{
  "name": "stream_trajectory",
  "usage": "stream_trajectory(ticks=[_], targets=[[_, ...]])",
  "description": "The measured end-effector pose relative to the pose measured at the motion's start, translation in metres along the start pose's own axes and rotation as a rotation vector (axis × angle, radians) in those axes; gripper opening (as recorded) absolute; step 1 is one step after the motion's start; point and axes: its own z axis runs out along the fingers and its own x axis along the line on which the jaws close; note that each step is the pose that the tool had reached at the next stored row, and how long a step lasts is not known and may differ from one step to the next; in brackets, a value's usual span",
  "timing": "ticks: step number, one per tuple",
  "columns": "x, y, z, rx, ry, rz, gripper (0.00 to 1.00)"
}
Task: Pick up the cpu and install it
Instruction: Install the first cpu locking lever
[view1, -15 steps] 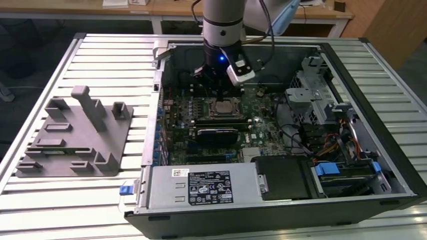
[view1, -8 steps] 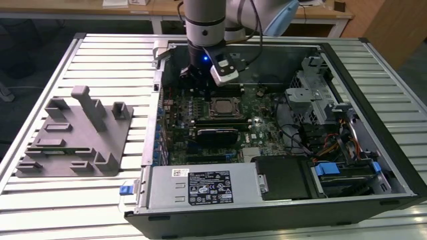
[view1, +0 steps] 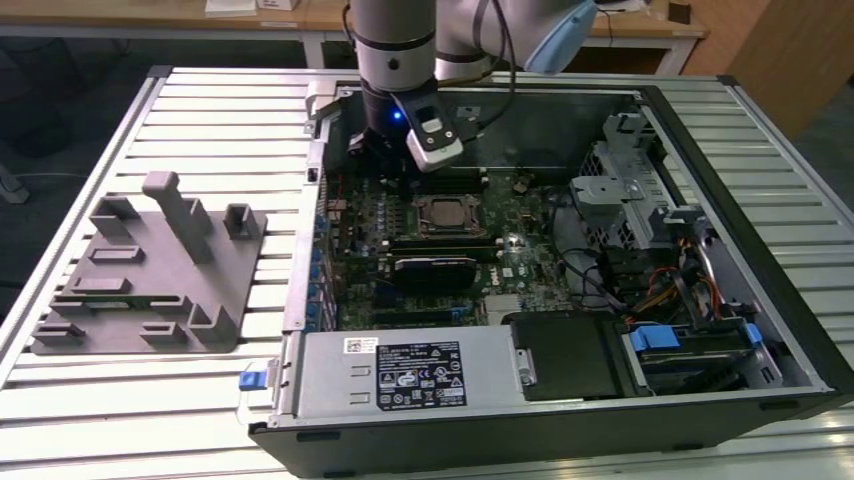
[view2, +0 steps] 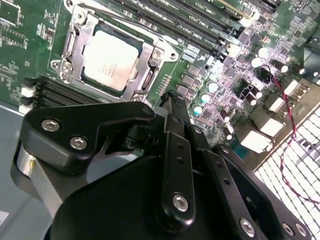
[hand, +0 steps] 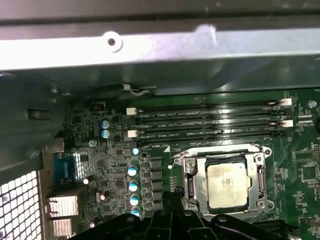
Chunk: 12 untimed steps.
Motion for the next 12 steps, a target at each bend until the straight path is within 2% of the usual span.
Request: stream_trajectory(ticks=[6, 9, 12], targets=[[-0.0004, 0.0001, -0.0118, -0.0124, 0.0003, 0.001, 0.11], [-0.0007, 0.0002, -0.0171, -0.0148, 0.0000, 0.001, 0.11], [0.0007, 0.0000, -0.0179, -0.0152, -0.0026, 0.001, 0.11]])
